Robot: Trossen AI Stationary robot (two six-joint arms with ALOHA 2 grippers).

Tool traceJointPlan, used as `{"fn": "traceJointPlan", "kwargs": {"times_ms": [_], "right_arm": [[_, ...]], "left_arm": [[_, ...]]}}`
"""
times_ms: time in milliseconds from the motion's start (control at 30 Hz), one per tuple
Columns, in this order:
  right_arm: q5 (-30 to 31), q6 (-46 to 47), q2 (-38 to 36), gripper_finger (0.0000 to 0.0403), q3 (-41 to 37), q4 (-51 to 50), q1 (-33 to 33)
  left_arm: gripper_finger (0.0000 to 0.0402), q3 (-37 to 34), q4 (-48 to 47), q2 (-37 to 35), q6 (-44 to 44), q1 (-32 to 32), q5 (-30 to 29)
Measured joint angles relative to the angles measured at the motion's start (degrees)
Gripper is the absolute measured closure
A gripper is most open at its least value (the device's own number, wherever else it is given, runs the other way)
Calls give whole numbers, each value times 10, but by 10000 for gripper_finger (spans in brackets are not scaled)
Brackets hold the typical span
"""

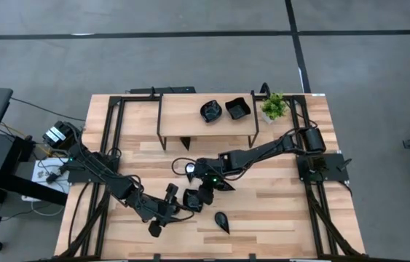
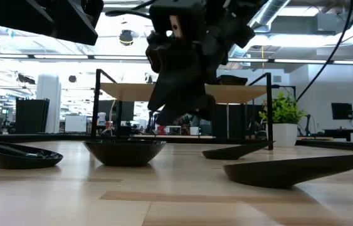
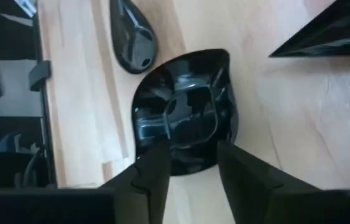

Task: Pick & Place Mini shaped plates
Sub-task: Stack the black leaf shaped plate on the black leaf shaped plate on the shelf

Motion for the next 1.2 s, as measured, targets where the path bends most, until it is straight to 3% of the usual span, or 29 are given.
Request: {"fn": "traceJointPlan", "kwargs": {"times_ms": [267, 1200], "right_arm": [[25, 1, 1, 246, 0, -4, -3], [27, -1, 20, 269, 0, 0, 7]], "left_arm": [[206, 0, 0, 0, -9, 0, 0], [206, 0, 0, 0, -9, 1, 0]]}}
